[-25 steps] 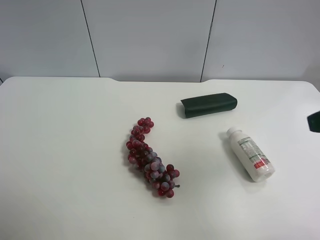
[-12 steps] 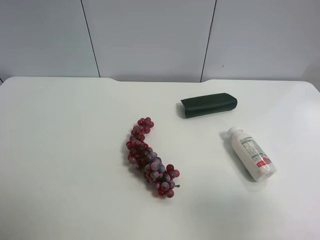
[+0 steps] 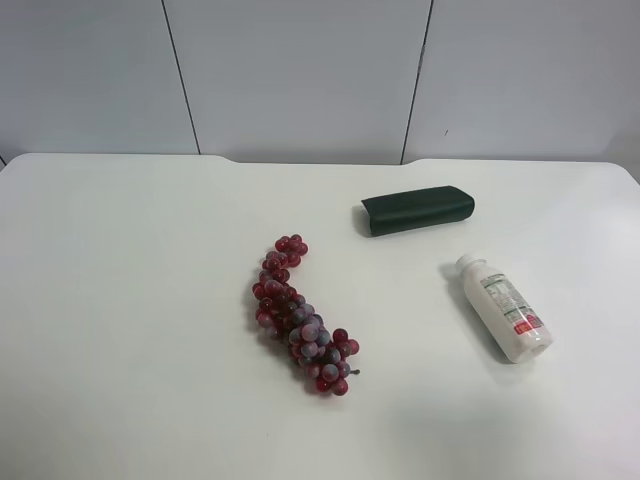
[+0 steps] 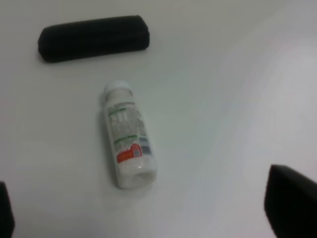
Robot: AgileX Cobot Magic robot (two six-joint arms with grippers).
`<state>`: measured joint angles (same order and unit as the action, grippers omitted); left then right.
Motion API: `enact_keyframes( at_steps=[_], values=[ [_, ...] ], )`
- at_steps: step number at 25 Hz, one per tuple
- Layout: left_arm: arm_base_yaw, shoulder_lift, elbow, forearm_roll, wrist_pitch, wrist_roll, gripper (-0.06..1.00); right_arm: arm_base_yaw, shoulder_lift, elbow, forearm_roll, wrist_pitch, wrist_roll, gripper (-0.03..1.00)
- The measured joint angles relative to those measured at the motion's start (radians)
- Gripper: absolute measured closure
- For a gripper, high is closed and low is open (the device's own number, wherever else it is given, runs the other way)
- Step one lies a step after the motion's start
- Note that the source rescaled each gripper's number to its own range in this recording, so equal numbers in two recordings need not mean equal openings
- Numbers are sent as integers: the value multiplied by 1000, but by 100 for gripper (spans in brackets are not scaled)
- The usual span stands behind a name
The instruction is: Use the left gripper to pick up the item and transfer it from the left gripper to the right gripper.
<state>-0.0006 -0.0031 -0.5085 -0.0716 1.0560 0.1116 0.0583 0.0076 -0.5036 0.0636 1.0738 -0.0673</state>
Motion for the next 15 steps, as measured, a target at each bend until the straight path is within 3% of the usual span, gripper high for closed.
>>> enact_keyframes(
  at_steps=[15],
  values=[
    [0, 0, 0, 0, 0, 0, -3, 0, 0, 0, 0, 0, 0, -3]
  ],
)
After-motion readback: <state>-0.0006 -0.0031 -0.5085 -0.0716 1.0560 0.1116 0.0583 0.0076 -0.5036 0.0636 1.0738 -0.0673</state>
